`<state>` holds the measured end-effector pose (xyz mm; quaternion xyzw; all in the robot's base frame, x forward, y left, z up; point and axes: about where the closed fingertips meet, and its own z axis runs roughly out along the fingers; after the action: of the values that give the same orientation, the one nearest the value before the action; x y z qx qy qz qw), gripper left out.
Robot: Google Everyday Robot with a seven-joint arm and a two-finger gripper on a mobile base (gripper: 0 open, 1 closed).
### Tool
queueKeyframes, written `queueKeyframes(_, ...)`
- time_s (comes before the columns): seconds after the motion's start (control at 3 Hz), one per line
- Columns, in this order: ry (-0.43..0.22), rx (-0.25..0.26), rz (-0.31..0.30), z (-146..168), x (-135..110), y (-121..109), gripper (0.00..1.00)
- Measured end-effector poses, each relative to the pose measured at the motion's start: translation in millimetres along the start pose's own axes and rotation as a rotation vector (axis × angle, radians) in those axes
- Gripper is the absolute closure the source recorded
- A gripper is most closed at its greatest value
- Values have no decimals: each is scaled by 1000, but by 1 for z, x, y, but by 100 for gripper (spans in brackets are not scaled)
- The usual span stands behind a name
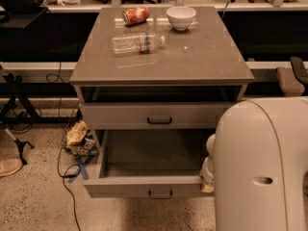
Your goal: Open middle drawer
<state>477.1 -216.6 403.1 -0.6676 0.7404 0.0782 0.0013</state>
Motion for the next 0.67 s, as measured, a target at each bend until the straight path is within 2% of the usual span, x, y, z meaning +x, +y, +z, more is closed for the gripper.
queueKeyframes(0.33,0,0,0,0,0,0,95)
queueKeyframes(0.67,-15,16,40,0,9,27,100)
